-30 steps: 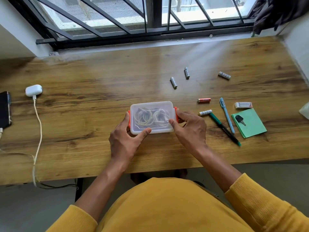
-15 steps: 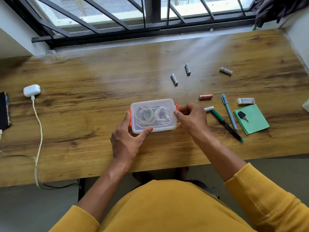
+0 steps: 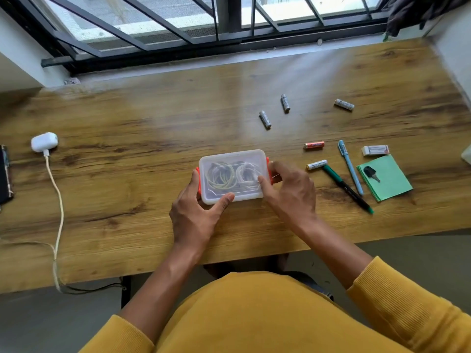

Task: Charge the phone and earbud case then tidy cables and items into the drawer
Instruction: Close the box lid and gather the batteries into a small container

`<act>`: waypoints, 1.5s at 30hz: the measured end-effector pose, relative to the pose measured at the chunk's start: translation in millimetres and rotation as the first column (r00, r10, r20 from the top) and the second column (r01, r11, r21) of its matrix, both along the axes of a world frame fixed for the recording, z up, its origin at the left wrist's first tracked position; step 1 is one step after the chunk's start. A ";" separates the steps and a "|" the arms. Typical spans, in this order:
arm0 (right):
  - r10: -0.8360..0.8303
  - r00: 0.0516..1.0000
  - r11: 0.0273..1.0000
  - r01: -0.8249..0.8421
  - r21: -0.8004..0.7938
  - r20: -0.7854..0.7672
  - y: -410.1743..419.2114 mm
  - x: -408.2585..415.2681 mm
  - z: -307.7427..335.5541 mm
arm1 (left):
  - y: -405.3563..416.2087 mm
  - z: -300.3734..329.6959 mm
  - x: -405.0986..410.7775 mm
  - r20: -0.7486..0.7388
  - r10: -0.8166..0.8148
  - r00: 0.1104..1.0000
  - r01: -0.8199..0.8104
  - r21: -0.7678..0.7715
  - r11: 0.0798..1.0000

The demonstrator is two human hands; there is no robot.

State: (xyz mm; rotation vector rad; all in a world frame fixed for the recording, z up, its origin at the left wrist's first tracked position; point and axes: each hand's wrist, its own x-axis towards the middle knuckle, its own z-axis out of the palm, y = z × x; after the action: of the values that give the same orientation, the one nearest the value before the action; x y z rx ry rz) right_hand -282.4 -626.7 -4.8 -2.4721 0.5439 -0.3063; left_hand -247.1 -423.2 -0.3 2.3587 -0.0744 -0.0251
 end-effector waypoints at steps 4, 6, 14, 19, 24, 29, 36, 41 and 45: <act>0.062 0.996 0.993 -0.068 -0.095 -0.069 8.9 -8.8 0.0 | 1.9 2.4 2.8 -0.004 -0.030 1.000 0.030 0.017 0.999; 0.040 0.998 0.999 -0.041 -0.002 -0.040 8.0 -9.3 5.5 | 2.2 5.3 3.1 -0.009 -0.046 0.999 0.046 0.018 0.999; -0.179 0.979 0.576 0.181 0.797 -0.092 -13.1 -2.0 16.9 | 23.7 12.8 30.2 -0.101 -0.021 0.995 0.001 -0.191 0.982; -0.251 0.964 0.460 0.202 0.865 -0.092 -10.8 -2.7 16.2 | 26.9 15.3 46.6 -0.115 -0.034 0.993 -0.014 -0.388 0.922; -0.346 0.937 0.498 0.231 0.836 -0.053 -14.5 0.5 24.7 | 12.8 22.6 65.9 -0.134 -0.118 0.984 0.036 -0.499 0.866; -0.459 0.888 0.564 0.261 0.783 0.035 -35.8 1.1 41.3 | -23.5 37.9 76.0 -0.111 -0.194 0.975 0.109 -0.521 0.847; -0.584 0.810 0.584 0.371 0.722 0.056 -123.0 -6.0 52.8 | -121.1 57.6 86.8 -0.104 -0.290 0.951 0.207 -0.481 0.852; -0.648 0.759 0.586 0.439 0.681 0.068 -208.4 -16.0 58.1 | -222.9 55.8 101.1 -0.171 -0.395 0.903 0.274 -0.479 0.834; -0.687 0.726 0.563 0.511 0.650 0.024 -277.6 -21.6 49.6 | -310.0 53.5 104.5 -0.273 -0.460 0.845 0.262 -0.537 0.802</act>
State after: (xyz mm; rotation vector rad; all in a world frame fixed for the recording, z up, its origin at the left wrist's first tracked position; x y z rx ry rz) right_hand -304.1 -904.3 44.9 -1.5014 1.1708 -0.6283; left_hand -142.6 -733.2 53.2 1.7614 -0.3109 -0.6065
